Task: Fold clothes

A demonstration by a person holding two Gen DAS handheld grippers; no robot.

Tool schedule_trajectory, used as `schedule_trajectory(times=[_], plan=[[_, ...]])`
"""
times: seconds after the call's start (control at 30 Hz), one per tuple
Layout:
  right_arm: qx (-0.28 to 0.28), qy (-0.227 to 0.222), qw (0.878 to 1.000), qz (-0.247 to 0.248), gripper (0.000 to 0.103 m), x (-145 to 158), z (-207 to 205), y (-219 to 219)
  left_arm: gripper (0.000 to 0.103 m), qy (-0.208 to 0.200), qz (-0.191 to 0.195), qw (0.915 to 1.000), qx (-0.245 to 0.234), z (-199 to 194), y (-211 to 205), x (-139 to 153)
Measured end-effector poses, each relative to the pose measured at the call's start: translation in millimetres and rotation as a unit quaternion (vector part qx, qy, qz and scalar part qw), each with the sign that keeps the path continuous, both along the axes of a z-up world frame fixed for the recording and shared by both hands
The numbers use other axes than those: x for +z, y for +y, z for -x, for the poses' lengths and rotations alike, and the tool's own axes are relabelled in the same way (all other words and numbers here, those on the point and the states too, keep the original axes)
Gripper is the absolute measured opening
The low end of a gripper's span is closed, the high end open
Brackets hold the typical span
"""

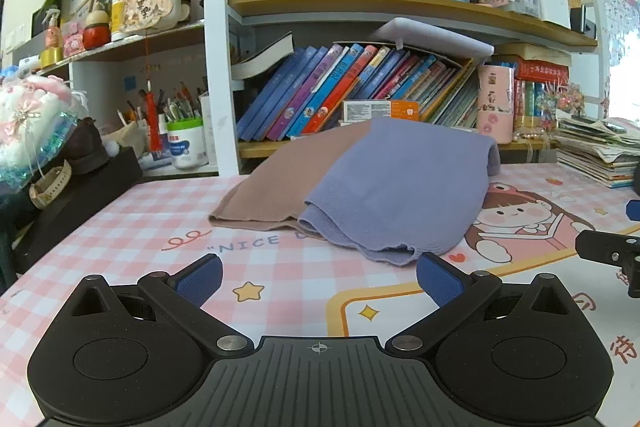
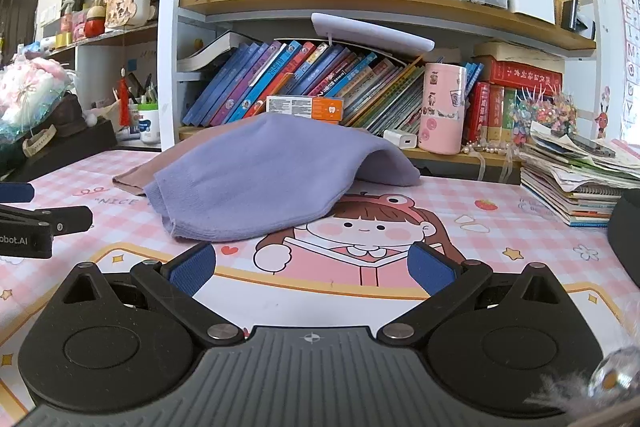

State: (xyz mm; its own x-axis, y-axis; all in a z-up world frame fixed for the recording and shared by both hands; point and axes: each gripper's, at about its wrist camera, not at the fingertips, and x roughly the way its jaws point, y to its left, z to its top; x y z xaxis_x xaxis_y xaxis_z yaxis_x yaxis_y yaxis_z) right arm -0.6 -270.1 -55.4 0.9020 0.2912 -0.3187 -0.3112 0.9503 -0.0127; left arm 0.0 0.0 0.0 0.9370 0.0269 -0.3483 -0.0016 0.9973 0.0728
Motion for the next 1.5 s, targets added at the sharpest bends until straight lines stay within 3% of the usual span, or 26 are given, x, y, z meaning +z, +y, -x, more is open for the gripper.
schedule_trajectory(times=[1.5], plan=[[0.01, -0.012, 1.0, 0.005, 0.103, 0.4, 3.8, 1.5, 0.103, -0.012, 0.01, 0.9998, 0.01, 3.9, 1.3, 2.2]])
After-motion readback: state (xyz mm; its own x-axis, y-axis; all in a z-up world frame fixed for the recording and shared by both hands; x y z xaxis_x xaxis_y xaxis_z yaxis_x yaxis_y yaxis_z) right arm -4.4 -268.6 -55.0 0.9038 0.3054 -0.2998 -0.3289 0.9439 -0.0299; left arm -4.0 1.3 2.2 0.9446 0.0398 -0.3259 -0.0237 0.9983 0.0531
